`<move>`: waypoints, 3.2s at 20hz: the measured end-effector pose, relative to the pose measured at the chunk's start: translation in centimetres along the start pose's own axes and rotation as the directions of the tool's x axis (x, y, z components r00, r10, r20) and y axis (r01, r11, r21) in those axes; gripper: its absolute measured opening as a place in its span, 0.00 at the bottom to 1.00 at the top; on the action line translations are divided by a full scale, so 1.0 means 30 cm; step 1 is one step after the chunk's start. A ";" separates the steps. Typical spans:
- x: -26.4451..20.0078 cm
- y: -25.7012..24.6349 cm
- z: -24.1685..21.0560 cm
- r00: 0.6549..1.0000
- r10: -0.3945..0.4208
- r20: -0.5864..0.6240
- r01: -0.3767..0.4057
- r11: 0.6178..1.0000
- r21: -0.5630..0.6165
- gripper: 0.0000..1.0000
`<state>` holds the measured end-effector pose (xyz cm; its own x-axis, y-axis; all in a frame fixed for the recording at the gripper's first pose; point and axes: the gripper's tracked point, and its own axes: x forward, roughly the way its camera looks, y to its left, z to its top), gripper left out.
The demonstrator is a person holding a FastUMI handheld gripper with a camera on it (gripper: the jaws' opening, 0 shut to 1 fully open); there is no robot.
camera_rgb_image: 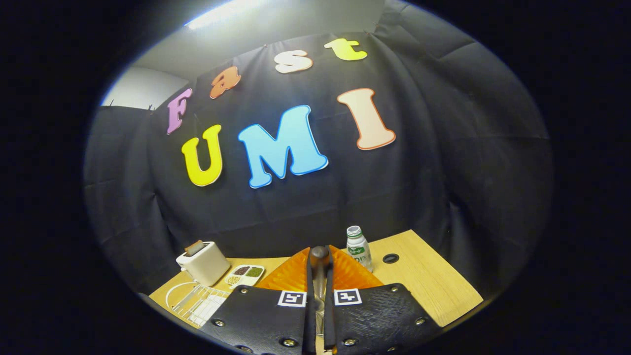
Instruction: Take the plate from the dish rack, then take the spoon from the basket and place it into the plate.
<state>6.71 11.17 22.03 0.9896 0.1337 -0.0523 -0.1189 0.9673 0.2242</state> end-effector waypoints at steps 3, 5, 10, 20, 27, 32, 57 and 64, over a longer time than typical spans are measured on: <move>-0.069 0.118 0.028 0.997 0.075 0.007 -0.075 0.996 -0.042 0.06; -0.113 0.204 0.012 0.991 0.135 -0.010 -0.136 0.990 -0.046 0.06; -0.242 0.402 -0.092 0.961 0.263 -0.081 -0.271 0.956 -0.113 0.06; -0.482 0.652 -0.501 0.863 0.398 -0.311 -0.463 0.869 -0.172 0.06; -0.594 0.727 -0.761 0.802 0.409 -0.436 -0.531 0.822 -0.206 0.06; -0.627 0.759 -0.826 0.791 0.407 -0.457 -0.543 0.812 -0.216 0.06; -0.640 0.703 -0.766 0.814 0.393 -0.428 -0.494 0.856 -0.153 0.18; -0.632 0.667 -0.725 0.837 0.374 -0.400 -0.461 0.875 -0.148 0.18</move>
<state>-16.17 32.67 6.34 0.7516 0.5597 -0.3491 -0.5724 0.8164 0.0764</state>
